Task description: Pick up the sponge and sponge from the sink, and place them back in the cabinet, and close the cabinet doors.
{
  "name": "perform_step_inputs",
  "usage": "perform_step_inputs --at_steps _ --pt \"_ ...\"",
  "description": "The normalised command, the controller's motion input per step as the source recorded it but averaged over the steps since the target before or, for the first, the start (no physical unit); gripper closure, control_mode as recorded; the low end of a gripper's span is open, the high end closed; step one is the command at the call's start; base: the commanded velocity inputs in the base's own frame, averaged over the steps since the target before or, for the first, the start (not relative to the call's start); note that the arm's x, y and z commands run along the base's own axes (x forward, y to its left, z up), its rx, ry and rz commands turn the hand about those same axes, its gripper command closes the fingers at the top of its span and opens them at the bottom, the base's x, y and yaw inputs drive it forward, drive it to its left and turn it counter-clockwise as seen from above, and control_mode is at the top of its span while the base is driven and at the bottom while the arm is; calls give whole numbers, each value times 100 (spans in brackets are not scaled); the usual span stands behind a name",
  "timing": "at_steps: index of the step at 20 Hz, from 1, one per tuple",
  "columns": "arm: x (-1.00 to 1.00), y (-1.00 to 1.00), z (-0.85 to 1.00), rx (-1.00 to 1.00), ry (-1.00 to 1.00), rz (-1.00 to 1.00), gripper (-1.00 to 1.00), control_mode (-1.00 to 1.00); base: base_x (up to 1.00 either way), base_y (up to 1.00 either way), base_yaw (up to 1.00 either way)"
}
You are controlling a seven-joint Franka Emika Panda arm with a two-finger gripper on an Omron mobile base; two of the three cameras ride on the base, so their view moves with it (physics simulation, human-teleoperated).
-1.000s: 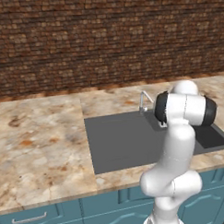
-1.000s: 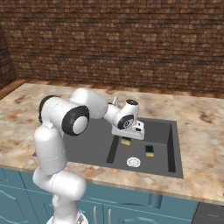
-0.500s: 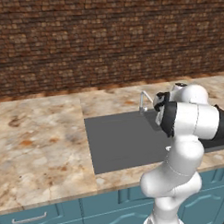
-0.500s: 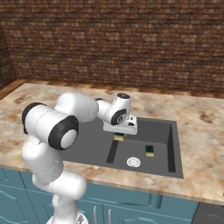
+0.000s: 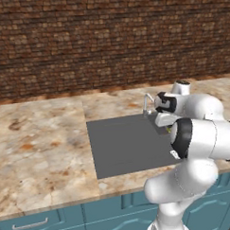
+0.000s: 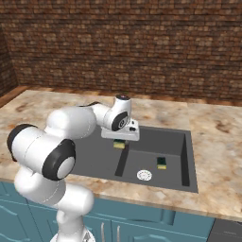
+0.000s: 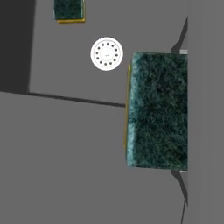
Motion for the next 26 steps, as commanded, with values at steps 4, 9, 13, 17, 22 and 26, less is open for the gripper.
perform_step_inputs --at_steps 4,9,13,17,22,26 --pt "-13 27 20 0 0 1 100 -100 0 0 0" --pt "-7 24 12 0 0 0 100 -100 0 0 0" --pt "-4 27 10 0 0 0 100 -100 0 0 0" --pt "-12 15 20 0 0 0 100 -100 0 0 0" --pt "-15 4 21 0 0 0 100 -100 0 0 0" --pt "-16 0 18 0 0 0 100 -100 0 0 0"
